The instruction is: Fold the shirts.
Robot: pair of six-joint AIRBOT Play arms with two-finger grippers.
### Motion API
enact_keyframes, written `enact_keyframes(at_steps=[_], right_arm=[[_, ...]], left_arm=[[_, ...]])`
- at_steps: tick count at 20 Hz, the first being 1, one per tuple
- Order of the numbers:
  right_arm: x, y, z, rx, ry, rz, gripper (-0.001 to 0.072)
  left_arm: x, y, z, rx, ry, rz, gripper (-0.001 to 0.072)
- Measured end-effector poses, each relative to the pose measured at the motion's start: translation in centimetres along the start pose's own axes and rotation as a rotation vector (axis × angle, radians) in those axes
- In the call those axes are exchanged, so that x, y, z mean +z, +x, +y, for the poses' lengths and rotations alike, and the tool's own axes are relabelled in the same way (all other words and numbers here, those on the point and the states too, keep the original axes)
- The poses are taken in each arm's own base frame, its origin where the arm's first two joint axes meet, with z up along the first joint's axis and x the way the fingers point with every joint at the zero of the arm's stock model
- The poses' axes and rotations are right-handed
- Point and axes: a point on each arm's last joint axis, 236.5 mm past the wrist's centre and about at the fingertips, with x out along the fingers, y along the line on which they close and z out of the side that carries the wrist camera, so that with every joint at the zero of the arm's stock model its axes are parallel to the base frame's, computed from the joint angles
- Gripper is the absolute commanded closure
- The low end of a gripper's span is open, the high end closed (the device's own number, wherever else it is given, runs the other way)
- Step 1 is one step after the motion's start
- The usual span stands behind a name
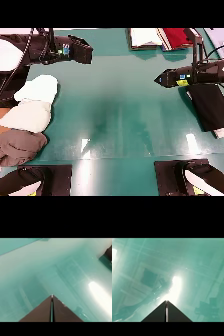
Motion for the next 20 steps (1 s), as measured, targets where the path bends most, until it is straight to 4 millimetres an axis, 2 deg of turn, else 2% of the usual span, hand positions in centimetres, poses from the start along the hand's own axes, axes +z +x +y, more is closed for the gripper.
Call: enact_keyframes(at_steps=[14, 15, 16, 17, 18, 20], right_arm=[[-0.1, 0.0, 0.1, 0.003, 0.000, 0.002, 0.0695], [0.0, 0.0, 0.1, 0.003, 0.000, 0.002, 0.0695], [-0.1, 0.0, 0.1, 0.003, 0.000, 0.002, 0.0695], [-0.1, 0.0, 0.1, 0.003, 0.000, 0.002, 0.0695], [-0.1, 0.0, 0.1, 0.003, 0.000, 0.002, 0.0695], [-0.1, 0.0, 0.1, 0.003, 0.000, 0.003, 0.0695]], left_arm=[[0.3, 0.0, 0.1, 0.003, 0.003, -0.014, 0.0672], [0.8, 0.1, 0.6, 0.021, 0.022, -0.033, 0.0463], [1.0, 0.2, 1.7, 0.056, 0.039, -0.043, 0.0129], [1.1, 0.3, 3.6, 0.109, 0.043, -0.044, 0.0038], [0.8, 0.5, 6.2, 0.177, 0.026, -0.032, 0.0042], [-1.3, 0.9, 12.5, 0.318, -0.027, 0.045, 0.0041]])
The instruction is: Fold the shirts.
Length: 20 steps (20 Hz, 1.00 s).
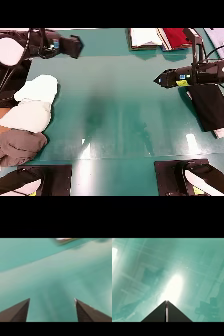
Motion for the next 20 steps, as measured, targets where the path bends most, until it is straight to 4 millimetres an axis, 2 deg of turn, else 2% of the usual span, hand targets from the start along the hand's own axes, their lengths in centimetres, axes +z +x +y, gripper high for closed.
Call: enact_keyframes(at_steps=[2, 4, 6, 9, 11, 12, 13, 15, 18, 20], right_arm=[[0.0, 0.0, 0.0, 0.000, 0.000, 0.000, 0.0695], [0.0, 0.0, 0.0, 0.000, 0.000, -0.001, 0.0695], [0.1, 0.0, 0.0, 0.000, 0.000, -0.003, 0.0695], [0.1, 0.0, 0.0, 0.000, 0.001, -0.005, 0.0695], [0.2, 0.0, 0.0, -0.001, 0.000, -0.008, 0.0695], [0.3, 0.0, 0.0, -0.001, 0.001, -0.013, 0.0695], [0.4, 0.0, 0.0, -0.002, 0.001, -0.018, 0.0695], [0.8, 0.0, -0.1, -0.004, 0.000, -0.033, 0.0695], [1.2, -0.2, 0.0, -0.003, 0.000, -0.051, 0.0695], [1.6, -0.7, 0.2, -0.002, -0.005, -0.078, 0.0695]], left_arm=[[-3.6, 2.6, 6.4, 0.136, -0.058, 0.132, 0.0040], [-8.1, 4.8, 12.0, 0.240, -0.117, 0.273, 0.0041], [-12.6, 6.6, 16.6, 0.315, -0.172, 0.401, 0.0041], [-18.6, 8.9, 20.9, 0.375, -0.234, 0.544, 0.0042], [-21.3, 9.8, 22.4, 0.393, -0.258, 0.604, 0.0043], [-22.0, 10.1, 22.8, 0.397, -0.265, 0.618, 0.0044], [-22.5, 10.4, 23.3, 0.402, -0.268, 0.623, 0.0132], [-22.9, 10.7, 23.8, 0.408, -0.272, 0.626, 0.0676], [-22.7, 10.5, 24.1, 0.412, -0.265, 0.623, 0.0676], [-21.0, 9.5, 24.1, 0.413, -0.253, 0.594, 0.0676]])
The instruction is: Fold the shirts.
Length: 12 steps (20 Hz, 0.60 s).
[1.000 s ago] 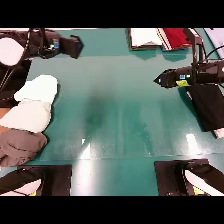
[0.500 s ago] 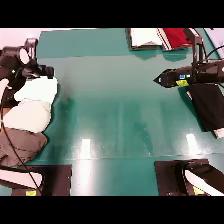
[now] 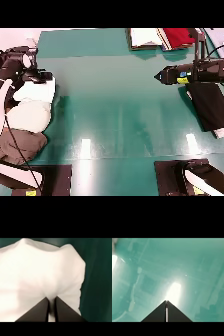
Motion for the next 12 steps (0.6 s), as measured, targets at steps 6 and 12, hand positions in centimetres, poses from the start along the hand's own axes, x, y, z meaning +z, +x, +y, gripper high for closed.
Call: enact_keyframes(at_steps=[6, 12], right_arm=[[6.0, -5.2, 2.9, 0.018, -0.074, -0.197, 0.0695], [12.1, -11.0, 6.1, 0.039, -0.154, -0.379, 0.0695]], left_arm=[[7.5, -19.3, -0.9, -0.040, 0.065, -0.428, 0.0677], [4.5, -39.4, -8.1, -0.218, 0.249, -0.787, 0.0678]])
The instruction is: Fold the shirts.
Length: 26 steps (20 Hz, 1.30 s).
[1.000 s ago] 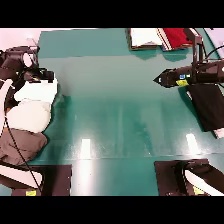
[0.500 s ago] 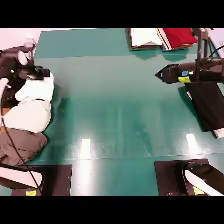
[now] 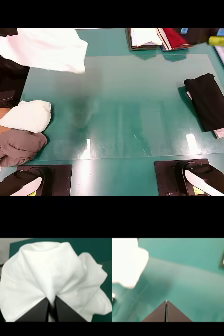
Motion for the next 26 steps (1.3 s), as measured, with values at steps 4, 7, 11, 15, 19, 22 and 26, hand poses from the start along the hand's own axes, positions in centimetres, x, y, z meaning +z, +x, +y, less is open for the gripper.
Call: enact_keyframes(at_steps=[4, 7, 11, 15, 19, 22, 26], right_arm=[[2.5, -1.1, 1.1, 0.014, -0.035, -0.029, 0.0695], [2.9, -1.5, 1.5, 0.022, -0.051, -0.015, 0.0695], [3.0, -1.7, 1.7, 0.026, -0.059, -0.003, 0.0695], [2.9, -1.7, 1.8, 0.028, -0.061, 0.004, 0.0695], [2.8, -1.7, 1.8, 0.028, -0.061, 0.011, 0.0695], [2.7, -1.7, 1.8, 0.029, -0.061, 0.014, 0.0695], [2.6, -1.7, 1.8, 0.029, -0.061, 0.015, 0.0695]], left_arm=[[-1.0, -1.5, -8.8, -0.212, 0.088, 0.031, 0.0676], [-5.1, 0.1, -16.2, -0.367, 0.176, 0.149, 0.0158], [-10.0, 3.0, -22.6, -0.484, 0.247, 0.274, 0.0103], [-12.5, 8.9, -19.6, -0.389, 0.174, 0.351, 0.0103], [-18.8, 15.9, -13.9, -0.307, -0.050, 0.544, 0.0103], [-25.6, 19.1, -13.2, -0.352, -0.228, 0.722, 0.0103], [-32.6, 20.7, -14.7, -0.416, -0.332, 0.885, 0.0104]])
